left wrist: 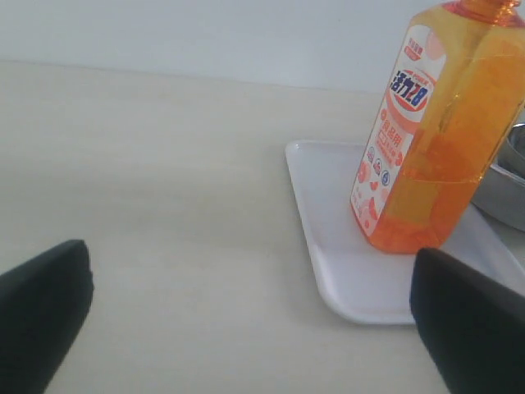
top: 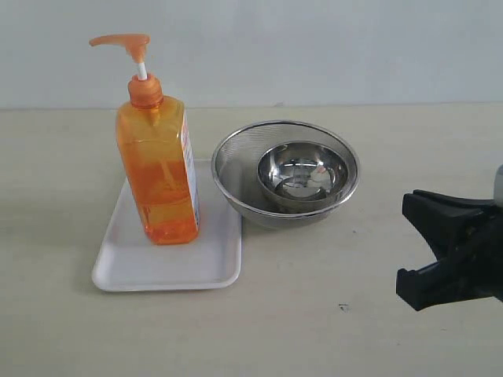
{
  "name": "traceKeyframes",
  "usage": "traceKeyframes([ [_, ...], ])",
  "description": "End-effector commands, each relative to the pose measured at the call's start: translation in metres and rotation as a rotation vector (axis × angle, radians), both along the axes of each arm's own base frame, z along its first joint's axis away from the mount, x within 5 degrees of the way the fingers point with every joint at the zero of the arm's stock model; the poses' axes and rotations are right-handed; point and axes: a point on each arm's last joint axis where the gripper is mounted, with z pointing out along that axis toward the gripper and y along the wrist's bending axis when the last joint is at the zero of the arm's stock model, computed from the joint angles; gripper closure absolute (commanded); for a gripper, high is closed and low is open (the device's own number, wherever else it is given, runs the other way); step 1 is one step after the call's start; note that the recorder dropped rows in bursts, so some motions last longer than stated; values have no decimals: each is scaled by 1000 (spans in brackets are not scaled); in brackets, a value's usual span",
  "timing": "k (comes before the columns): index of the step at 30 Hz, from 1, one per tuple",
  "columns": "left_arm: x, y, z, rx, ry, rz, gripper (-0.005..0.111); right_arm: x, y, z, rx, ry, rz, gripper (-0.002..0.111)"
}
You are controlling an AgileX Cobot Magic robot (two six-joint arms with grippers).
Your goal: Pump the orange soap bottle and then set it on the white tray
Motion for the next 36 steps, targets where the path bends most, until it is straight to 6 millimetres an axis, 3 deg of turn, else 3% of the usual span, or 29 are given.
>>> traceKeyframes([
  [1,0,0,-1,6,2,3,8,0,-1,0,0,-8,-3,108],
  [6,0,0,-1,6,2,3,8,-2,-3,2,-43,-37,14,108],
  [11,0,0,-1,6,2,3,8,-13,-19,10,-36,-28,17,108],
  [15,0,0,-1,6,2,3,8,-23,-43,15,22,-98,-89,108],
  [18,0,0,-1,6,2,3,8,-39,-67,8,71,-187,-229,108],
  [20,0,0,-1,6,2,3,8,-47,-76,-1,97,-223,-292,108],
  [22,0,0,-1,6,2,3,8,-53,-83,5,149,-283,-349,108],
  [30,0,0,-1,5,2,3,8,-71,-86,1,130,-308,-394,108],
  [36,0,0,-1,5,0,3,8,-71,-82,-6,72,-250,-344,108],
])
